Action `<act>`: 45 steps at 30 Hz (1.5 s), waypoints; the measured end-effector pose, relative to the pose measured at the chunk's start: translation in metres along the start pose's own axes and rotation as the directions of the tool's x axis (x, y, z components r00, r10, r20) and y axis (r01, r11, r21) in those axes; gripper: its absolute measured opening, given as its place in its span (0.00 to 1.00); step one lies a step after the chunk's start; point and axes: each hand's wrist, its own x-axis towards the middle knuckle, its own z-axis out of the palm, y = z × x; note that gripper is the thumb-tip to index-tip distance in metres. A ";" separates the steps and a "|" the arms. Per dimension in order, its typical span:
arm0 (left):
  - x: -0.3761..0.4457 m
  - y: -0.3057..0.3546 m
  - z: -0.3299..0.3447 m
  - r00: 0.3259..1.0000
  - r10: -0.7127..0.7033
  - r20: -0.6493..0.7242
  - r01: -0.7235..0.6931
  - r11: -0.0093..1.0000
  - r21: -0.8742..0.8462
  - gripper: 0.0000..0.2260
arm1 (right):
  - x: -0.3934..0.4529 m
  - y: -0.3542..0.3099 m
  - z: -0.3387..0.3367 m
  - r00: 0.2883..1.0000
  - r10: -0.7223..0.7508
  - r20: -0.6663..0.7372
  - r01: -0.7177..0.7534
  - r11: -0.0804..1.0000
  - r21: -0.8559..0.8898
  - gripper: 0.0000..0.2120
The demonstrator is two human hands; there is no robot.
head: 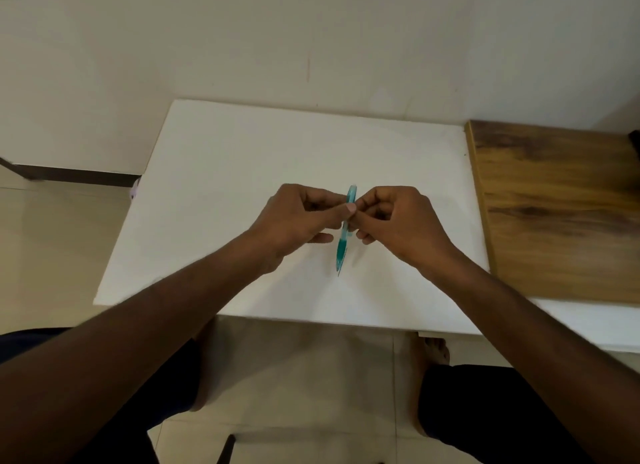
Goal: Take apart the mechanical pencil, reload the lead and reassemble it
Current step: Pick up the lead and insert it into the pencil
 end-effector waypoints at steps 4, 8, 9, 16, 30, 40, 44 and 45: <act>-0.006 0.004 -0.006 0.999 0.029 -0.015 -0.029 0.999 -0.017 0.09 | -0.007 0.000 0.009 0.996 -0.081 0.035 0.080 0.996 0.034 0.05; -0.010 0.009 -0.011 0.993 0.041 -0.107 -0.034 0.997 0.063 0.09 | -0.010 0.013 0.011 0.975 -0.207 0.076 0.218 0.959 -0.181 0.06; -0.011 0.011 -0.013 0.990 0.050 -0.135 -0.039 0.996 0.083 0.09 | -0.012 0.019 0.011 0.953 -0.280 0.112 0.301 0.900 -0.314 0.06; -0.015 0.019 -0.016 0.978 0.074 -0.195 -0.044 0.987 0.157 0.10 | -0.017 0.056 0.019 0.846 -0.409 0.342 0.534 0.649 -0.542 0.12; -0.016 0.018 -0.017 0.977 0.095 -0.192 -0.057 0.979 0.194 0.09 | -0.070 0.081 0.035 0.816 -0.394 0.423 0.572 0.446 -0.688 0.33; -0.023 0.021 -0.003 0.981 0.115 -0.159 -0.077 0.972 0.223 0.11 | -0.096 0.096 0.045 0.702 -0.626 0.341 0.641 0.345 -0.686 0.27; -0.024 0.020 0.002 0.982 0.116 -0.147 -0.079 0.969 0.235 0.10 | -0.102 0.108 0.047 0.596 -0.763 0.251 0.683 0.317 -0.658 0.15; -0.024 0.020 0.003 0.983 0.119 -0.142 -0.082 0.967 0.240 0.10 | -0.103 0.111 0.047 0.585 -0.780 0.223 0.685 0.328 -0.650 0.13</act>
